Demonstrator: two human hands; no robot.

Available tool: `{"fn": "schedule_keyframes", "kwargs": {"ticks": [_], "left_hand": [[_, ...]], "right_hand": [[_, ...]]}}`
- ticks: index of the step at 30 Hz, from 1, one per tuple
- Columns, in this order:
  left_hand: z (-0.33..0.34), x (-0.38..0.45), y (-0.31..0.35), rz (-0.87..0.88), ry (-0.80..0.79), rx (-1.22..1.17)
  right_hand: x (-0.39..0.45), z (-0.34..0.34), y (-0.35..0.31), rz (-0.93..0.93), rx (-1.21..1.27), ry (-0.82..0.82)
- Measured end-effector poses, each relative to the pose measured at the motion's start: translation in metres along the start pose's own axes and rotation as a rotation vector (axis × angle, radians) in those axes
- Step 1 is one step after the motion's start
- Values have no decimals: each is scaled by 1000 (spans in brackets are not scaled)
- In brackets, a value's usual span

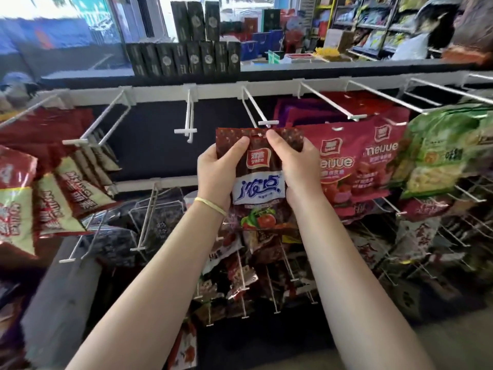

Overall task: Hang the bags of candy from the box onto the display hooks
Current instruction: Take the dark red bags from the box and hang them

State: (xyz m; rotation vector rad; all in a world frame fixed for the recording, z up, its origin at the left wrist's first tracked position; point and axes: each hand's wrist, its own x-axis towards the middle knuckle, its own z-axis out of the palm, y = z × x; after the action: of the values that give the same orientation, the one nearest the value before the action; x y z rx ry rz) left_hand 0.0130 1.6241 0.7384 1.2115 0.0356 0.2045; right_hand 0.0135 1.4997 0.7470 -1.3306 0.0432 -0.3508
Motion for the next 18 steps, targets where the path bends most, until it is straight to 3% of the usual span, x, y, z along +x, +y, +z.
{"fn": "schedule_keyframes", "kwargs": {"ticks": [10, 18], "left_hand": [[2, 9, -9, 37, 24, 107], [-12, 16, -23, 154, 47, 378]], "right_hand": [[11, -3, 7, -18, -83, 26], [10, -2, 26, -231, -302, 182]]}}
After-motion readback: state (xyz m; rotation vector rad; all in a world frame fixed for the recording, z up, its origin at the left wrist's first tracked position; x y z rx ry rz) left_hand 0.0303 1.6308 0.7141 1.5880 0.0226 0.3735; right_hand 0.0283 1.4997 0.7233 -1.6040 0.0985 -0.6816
